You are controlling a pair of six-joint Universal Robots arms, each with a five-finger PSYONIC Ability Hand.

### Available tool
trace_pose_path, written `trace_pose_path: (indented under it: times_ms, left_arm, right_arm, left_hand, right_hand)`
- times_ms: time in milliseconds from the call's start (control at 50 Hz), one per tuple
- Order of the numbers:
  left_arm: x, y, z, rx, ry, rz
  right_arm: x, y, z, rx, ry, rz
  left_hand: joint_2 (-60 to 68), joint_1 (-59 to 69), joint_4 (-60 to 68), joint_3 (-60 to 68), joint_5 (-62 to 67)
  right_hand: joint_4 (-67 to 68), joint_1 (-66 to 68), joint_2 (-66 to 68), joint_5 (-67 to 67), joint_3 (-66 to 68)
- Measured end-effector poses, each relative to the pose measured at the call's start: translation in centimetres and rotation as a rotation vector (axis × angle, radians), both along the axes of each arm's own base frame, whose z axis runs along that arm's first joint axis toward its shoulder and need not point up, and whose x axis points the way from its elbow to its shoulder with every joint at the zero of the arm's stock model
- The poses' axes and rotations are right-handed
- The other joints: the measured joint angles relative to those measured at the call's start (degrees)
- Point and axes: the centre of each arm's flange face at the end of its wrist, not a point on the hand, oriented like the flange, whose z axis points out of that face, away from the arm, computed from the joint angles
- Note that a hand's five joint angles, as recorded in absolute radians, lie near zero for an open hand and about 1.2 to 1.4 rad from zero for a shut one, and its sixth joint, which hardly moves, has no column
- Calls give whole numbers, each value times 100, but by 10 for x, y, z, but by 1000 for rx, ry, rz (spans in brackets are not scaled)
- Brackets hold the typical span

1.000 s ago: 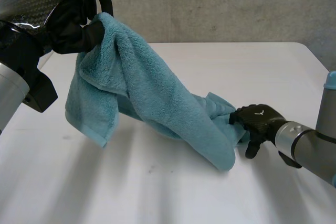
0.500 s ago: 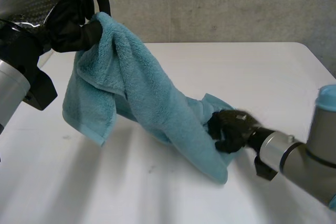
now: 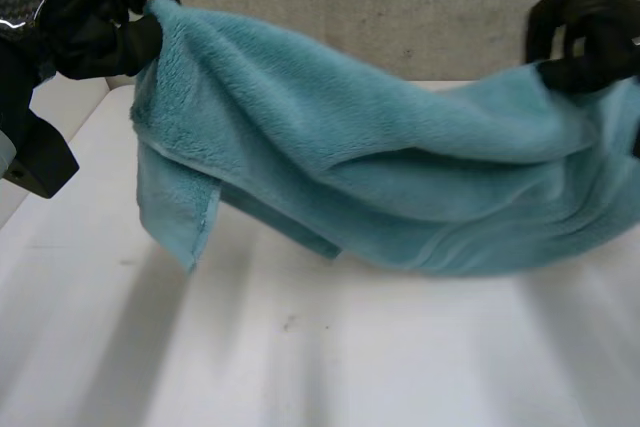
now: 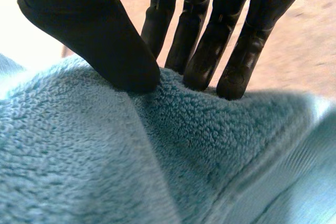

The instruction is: Fold the laundry

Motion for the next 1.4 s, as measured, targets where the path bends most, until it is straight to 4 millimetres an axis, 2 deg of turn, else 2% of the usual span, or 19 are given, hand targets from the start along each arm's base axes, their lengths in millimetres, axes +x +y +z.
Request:
trace_pose_path:
  times_ms: [80, 140, 180, 200, 340, 360, 400, 440, 500, 580, 640, 780, 820, 940, 980, 1020, 1060, 1240, 1400]
  left_arm:
    - [10, -16, -10, 29, -16, 60]
    - [24, -40, -28, 82, -38, 142]
    - [28, -45, -33, 98, -44, 158]
    - [35, -60, -47, 143, -59, 199]
    - [48, -99, -103, 318, -114, 272]
    - [50, -104, -112, 348, -124, 279]
    - [52, -109, -122, 379, -134, 288]
    - [55, -116, -136, 422, -146, 300]
    - [57, -122, -146, 452, -155, 311]
    - [59, -128, -150, 455, -154, 320]
    - [61, -132, -148, 427, -145, 329]
    - [61, -137, -144, 380, -132, 334]
    - [61, -139, -145, 377, -131, 333]
    - [60, -141, -151, 394, -136, 332]
    - [60, -142, -154, 403, -139, 331]
    - [60, -142, -154, 403, -139, 331]
    - [60, -143, -155, 407, -140, 331]
    - [59, -140, -154, 404, -140, 327]
    - [57, -138, -154, 405, -141, 320]
  right_arm:
    - [30, 3, -21, 65, 11, 79]
    - [58, 4, -52, 150, 37, 134]
    - [64, 3, -60, 169, 45, 141]
    - [78, 0, -82, 217, 68, 157]
    - [109, -21, -142, 283, 173, 142]
    - [111, -25, -148, 278, 191, 128]
    - [114, -32, -153, 263, 213, 103]
    - [115, -40, -155, 239, 238, 64]
    - [114, -45, -150, 212, 251, 27]
    - [106, -40, -124, 163, 242, -11]
    - [96, -21, -99, 137, 232, -12]
    - [83, 29, -87, 162, 265, 86]
    - [78, 61, -94, 209, 300, 184]
    - [78, 102, -112, 287, 330, 333]
    - [85, 127, -125, 333, 344, 434]
    - [85, 127, -125, 333, 344, 434]
    - [95, 147, -141, 378, 368, 522]
    - [124, 160, -187, 429, 418, 620]
    - [148, 150, -204, 310, 418, 569]
  left_hand:
    - [0, 0, 0, 0, 0]
    - [0, 0, 1, 0, 0]
    - [0, 0, 1, 0, 0]
    - [1, 0, 0, 1, 0]
    - [1, 0, 1, 1, 0]
    - [1, 0, 1, 1, 0]
    - [1, 0, 0, 1, 1]
    - [1, 0, 0, 1, 0]
    - [1, 0, 0, 1, 0]
    - [1, 0, 1, 1, 0]
    - [1, 0, 0, 1, 0]
    - [1, 0, 1, 1, 0]
    - [1, 0, 0, 1, 0]
    - [1, 0, 0, 1, 0]
    - [1, 0, 1, 1, 0]
    - [1, 0, 1, 1, 0]
    - [1, 0, 1, 1, 0]
    - [2, 0, 1, 1, 0]
    - [2, 0, 0, 1, 0]
  right_hand:
    - [0, 5, 0, 3, 1]
    - [1, 54, 0, 3, 1]
    - [1, 54, 0, 3, 1]
    - [1, 54, 0, 3, 1]
    - [-50, 103, -105, -30, -49]
    - [-1000, -651, -975, -874, -972]
    - [-1699, -1249, -1664, -1513, -1671]
    - [-3792, -2920, -3784, -3629, -3742]
    - [-4592, -3506, -4454, -4434, -4508]
    - [-4673, -3548, -4465, -4519, -4560]
    - [-4657, -3546, -4462, -4494, -4548]
    - [-3919, -3023, -3881, -3861, -3891]
    - [-3556, -2710, -3453, -3522, -3501]
    - [-3124, -2343, -3043, -3109, -3066]
    - [-3079, -2307, -3021, -3059, -3018]
    - [-3079, -2307, -3021, -3059, -3018]
    - [-3079, -2307, -3021, -3059, -3018]
    - [-3124, -2326, -3036, -3074, -3056]
    - [-3280, -2443, -3184, -3225, -3258]
